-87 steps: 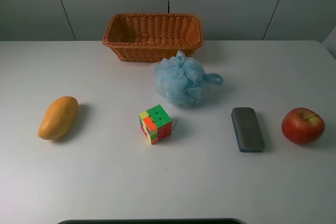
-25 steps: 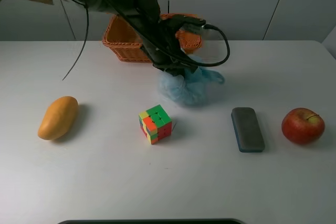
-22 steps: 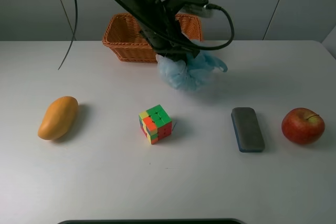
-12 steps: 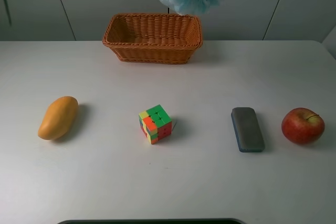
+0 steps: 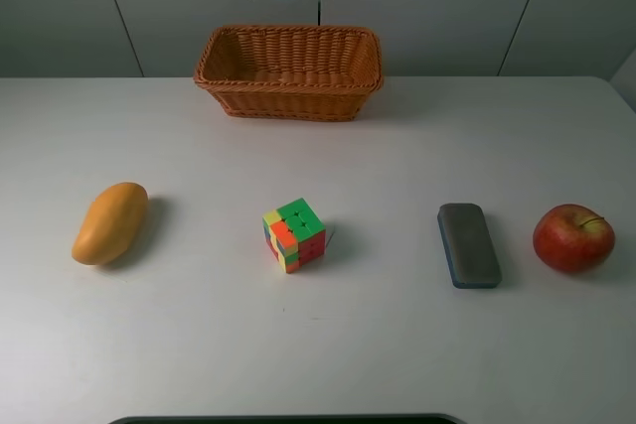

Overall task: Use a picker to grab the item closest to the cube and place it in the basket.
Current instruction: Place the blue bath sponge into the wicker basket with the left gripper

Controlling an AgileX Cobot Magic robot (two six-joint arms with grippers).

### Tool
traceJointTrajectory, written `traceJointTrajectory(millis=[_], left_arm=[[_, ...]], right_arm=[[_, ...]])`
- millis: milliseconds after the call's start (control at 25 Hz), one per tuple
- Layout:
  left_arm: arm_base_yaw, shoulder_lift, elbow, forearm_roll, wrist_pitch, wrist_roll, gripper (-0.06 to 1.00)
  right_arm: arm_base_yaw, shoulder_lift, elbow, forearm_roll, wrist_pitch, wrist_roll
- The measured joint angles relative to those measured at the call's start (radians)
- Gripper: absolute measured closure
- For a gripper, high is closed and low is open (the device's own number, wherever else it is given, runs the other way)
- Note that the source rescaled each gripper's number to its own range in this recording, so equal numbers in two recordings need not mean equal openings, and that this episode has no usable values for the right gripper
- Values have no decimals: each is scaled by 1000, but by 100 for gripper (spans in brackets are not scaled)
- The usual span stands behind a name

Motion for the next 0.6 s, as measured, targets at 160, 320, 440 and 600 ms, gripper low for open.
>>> traceJointTrajectory(millis=[160,320,440,600], left_arm=[[20,82,0,-15,-19,0,93],[29,178,0,-38,-78,0,94],[33,236,0,-42,-127,0,94],[37,268,0,-51,-170,0,94]], right_arm=[[0,0,0,0,0,0],[0,0,0,0,0,0],[0,0,0,0,0,0],[0,0,0,0,0,0]])
